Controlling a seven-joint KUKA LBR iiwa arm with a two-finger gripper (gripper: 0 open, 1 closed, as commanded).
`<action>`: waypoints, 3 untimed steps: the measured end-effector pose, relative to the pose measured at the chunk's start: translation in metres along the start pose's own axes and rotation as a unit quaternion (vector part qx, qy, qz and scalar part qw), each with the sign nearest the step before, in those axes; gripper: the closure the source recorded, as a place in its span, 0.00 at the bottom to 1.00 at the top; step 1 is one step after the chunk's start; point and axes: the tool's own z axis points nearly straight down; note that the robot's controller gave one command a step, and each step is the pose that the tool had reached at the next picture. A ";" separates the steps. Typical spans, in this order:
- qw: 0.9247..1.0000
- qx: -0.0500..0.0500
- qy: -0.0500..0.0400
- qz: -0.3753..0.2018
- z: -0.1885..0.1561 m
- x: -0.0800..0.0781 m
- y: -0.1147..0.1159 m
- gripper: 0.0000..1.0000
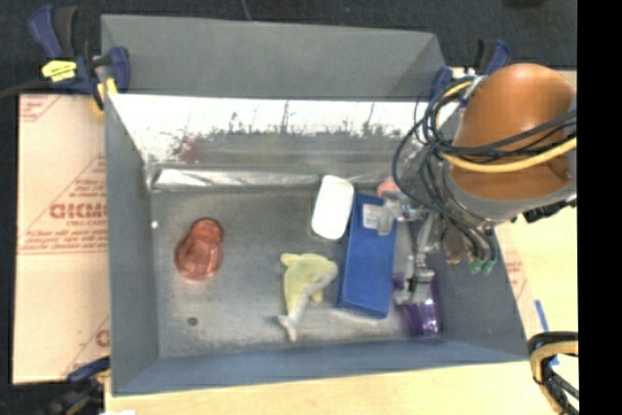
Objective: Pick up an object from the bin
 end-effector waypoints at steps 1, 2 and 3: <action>1.000 0.000 -0.004 -0.001 -0.004 -0.002 0.000 0.00; 0.999 0.001 -0.007 -0.046 0.080 -0.038 0.027 0.00; 0.968 0.004 -0.009 -0.252 0.088 -0.069 0.057 0.00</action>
Offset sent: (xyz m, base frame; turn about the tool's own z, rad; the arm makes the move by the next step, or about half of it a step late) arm 0.0687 0.0546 -0.1665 -0.1854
